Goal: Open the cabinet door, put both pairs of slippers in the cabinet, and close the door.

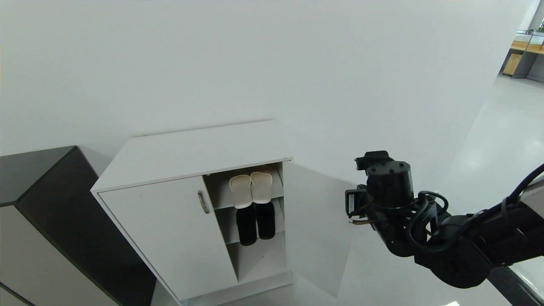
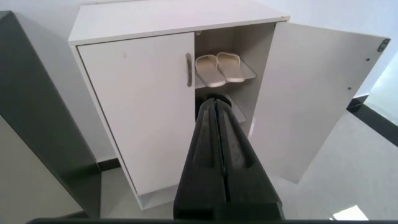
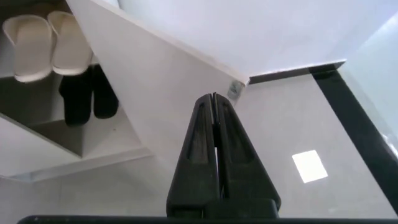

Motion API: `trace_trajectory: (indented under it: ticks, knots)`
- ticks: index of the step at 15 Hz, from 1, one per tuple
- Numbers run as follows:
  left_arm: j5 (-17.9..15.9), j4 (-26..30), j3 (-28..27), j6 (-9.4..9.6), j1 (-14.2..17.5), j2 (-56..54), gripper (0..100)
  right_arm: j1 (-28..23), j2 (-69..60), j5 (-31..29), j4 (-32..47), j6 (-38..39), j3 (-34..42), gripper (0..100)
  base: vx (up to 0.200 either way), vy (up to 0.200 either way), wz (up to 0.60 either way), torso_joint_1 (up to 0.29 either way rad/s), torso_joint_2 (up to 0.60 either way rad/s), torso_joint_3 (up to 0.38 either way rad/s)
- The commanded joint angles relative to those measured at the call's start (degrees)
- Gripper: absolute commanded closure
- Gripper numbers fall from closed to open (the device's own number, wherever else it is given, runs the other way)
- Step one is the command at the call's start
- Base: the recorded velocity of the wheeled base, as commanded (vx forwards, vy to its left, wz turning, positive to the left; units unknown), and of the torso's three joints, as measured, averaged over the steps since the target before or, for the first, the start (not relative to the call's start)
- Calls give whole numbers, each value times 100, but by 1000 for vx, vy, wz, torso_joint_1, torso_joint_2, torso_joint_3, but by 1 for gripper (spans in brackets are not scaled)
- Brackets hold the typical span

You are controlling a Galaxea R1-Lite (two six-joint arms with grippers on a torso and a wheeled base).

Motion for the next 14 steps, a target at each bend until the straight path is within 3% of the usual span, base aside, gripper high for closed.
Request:
trace_trajectory:
  ticks: [1, 4, 7, 10, 14]
  knots:
    - [-8, 0, 0, 38, 0, -1, 100, -239, -29, 276, 9, 16, -200, 100, 0, 0, 0, 0, 0, 0]
    - [-8, 0, 0, 30, 0, -1, 100, -388, 120, 382, 35, 7, -666, 100, 0, 0, 0, 0, 0, 0]
    - [-8, 0, 0, 30, 0, -1, 100, -511, 278, 601, 70, -1, -921, 100, -200, 0, 0, 4, 1, 1]
    - [-8, 0, 0, 30, 0, -1, 100, -573, 410, 601, 70, -28, -1061, 100, 0, 0, 0, 0, 0, 0]
    - [-8, 0, 0, 21, 0, -1, 100, -1004, 1008, 795, 404, -19, -1887, 100, 0, 0, 0, 0, 0, 0]
